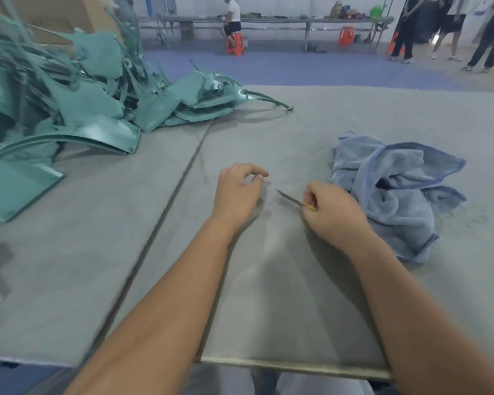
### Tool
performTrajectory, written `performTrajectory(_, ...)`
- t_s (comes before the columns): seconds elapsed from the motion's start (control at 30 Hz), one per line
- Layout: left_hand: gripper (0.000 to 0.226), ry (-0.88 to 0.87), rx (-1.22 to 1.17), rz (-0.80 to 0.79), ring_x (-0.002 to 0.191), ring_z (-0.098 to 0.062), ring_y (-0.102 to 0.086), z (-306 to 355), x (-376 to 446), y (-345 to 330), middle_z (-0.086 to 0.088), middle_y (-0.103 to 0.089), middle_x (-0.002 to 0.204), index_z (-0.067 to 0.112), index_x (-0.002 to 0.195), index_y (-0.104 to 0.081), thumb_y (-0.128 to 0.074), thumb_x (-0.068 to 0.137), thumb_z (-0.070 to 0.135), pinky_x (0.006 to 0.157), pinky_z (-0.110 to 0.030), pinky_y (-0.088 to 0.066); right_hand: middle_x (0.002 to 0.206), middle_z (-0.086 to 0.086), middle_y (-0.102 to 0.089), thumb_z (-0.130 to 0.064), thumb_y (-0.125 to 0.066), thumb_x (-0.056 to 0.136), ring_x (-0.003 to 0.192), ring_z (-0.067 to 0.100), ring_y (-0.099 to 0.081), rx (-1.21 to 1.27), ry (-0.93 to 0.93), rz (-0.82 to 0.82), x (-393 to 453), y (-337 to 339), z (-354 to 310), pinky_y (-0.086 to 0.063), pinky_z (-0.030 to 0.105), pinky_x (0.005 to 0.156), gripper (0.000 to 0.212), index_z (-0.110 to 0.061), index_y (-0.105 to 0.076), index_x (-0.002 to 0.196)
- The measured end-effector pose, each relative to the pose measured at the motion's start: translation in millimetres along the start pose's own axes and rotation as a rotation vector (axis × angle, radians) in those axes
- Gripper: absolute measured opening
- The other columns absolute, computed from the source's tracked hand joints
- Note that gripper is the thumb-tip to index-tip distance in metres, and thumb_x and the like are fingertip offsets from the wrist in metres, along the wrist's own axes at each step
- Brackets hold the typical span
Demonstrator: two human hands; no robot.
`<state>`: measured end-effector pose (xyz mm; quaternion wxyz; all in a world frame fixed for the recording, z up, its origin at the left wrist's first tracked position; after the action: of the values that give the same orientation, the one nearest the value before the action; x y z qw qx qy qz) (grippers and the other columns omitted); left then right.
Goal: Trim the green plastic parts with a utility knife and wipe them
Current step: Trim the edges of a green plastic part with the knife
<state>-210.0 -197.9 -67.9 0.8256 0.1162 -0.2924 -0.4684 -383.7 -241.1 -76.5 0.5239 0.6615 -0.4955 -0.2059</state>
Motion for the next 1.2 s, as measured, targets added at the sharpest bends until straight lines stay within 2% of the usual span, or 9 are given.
performTrajectory(0.13,0.022,0.026,0.047,0.038,0.101,-0.026,-0.058,-20.3,2.4,55.2,0.016,-0.062,0.093,0.024,0.089,-0.071,-0.055,0.088,0.009,0.092,-0.03,-0.041,0.105,0.021,-0.062,-0.022,-0.051,0.092,0.099,0.039,-0.055,-0.166,-0.09,0.262,11.0,24.5,-2.2,-0.038,0.042,0.084,0.024,-0.005,-0.06,0.107)
performTrajectory(0.27,0.023,0.173,0.178,0.246,0.116,-0.026,-0.052,-62.9,5.7,140.5,0.01,-0.057,0.106,0.027,0.096,-0.066,-0.051,0.088,0.011,0.101,-0.039,-0.042,0.108,0.022,-0.059,-0.026,-0.048,0.08,0.099,0.041,-0.055,-0.142,0.248,0.46,20.6,22.7,-100.8,-0.039,0.045,0.087,0.04,-0.003,-0.061,0.11)
performTrajectory(0.5,0.029,0.203,0.679,0.319,0.126,-0.029,-0.037,-96.8,-1.7,213.0,-0.008,-0.057,0.125,0.019,0.112,-0.067,-0.051,0.088,0.018,0.107,-0.032,-0.028,0.122,0.007,-0.05,-0.037,-0.047,0.094,0.114,0.029,-0.046,0.054,0.429,-0.07,12.0,-99.3,-226.8,-0.034,0.037,0.095,0.035,-0.02,-0.055,0.123)
performTrajectory(0.67,0.049,0.373,0.795,0.401,0.141,-0.035,-0.021,-137.9,-6.9,263.0,-0.02,-0.032,0.148,0.012,0.137,-0.044,-0.052,0.09,0.022,0.118,-0.042,-0.018,0.121,-0.001,-0.05,-0.036,-0.05,0.094,0.114,0.021,-0.047,0.247,0.433,-0.137,13.4,-107.7,-217.1,-0.035,0.035,0.099,0.031,-0.023,-0.058,0.12)
performTrajectory(0.73,0.04,0.482,0.527,0.513,0.119,-0.03,-0.046,-146.7,-3.0,273.5,-0.014,-0.038,0.138,0.021,0.127,-0.048,-0.054,0.088,0.016,0.1,-0.041,-0.042,0.119,-0.003,-0.051,-0.034,-0.05,0.093,0.112,0.019,-0.048,0.267,0.445,-0.117,12.1,-106.0,-216.3,-0.036,0.035,0.098,0.029,-0.022,-0.06,0.118)
performTrajectory(0.8,0.026,0.584,-0.139,0.691,0.088,-0.021,-0.058,-152.0,1.6,279.2,-0.008,-0.049,0.125,0.025,0.111,-0.053,-0.05,0.09,0.009,0.073,-0.037,-0.054,0.117,-0.005,-0.052,-0.034,-0.05,0.093,0.109,0.017,-0.048,0.268,0.453,-0.105,9.9,-106.9,-216.4,-0.037,0.035,0.098,0.027,-0.023,-0.06,0.116)
performTrajectory(0.9,0.023,0.555,-1.058,0.706,0.126,-0.029,-0.047,-158.1,24.0,269.5,-0.014,-0.04,0.143,0.027,0.116,-0.059,-0.055,0.095,0.018,0.098,-0.042,-0.048,0.113,-0.008,-0.053,-0.034,-0.051,0.092,0.107,0.015,-0.048,0.293,0.444,-0.098,12.9,-107.7,-214.6,-0.038,0.035,0.097,0.023,-0.025,-0.061,0.111)
performTrajectory(1.03,0.044,0.4,-1.18,0.581,0.148,-0.03,-0.012,-153.2,54.9,267.7,-0.007,-0.013,0.161,0.034,0.143,-0.043,-0.047,0.099,0.026,0.119,-0.049,-0.016,0.109,-0.013,-0.053,-0.033,-0.049,0.093,0.106,0.011,-0.048,0.342,0.383,-0.105,20.3,-108.2,-210.7,-0.035,0.031,0.095,0.019,-0.029,-0.062,0.106)
performTrajectory(1.2,0.032,0.531,-1.114,0.43,0.119,-0.035,-0.056,-150.2,71.0,252.9,-0.015,-0.052,0.136,0.019,0.13,-0.049,-0.045,0.1,0.028,0.092,-0.048,-0.05,0.107,-0.016,-0.054,-0.032,-0.05,0.093,0.105,0.008,-0.049,0.382,0.374,-0.119,21.1,-108.6,-208.1,-0.035,0.03,0.096,0.017,-0.03,-0.063,0.104)
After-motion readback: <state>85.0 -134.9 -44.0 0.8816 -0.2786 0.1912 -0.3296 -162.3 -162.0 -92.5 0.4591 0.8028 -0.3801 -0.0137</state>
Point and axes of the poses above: each hand's wrist, its own x-axis towards the middle knuckle, its own y-axis out of the back of the hand, z = x × y, the point moved 7 cm from there along x, towards the middle knuckle
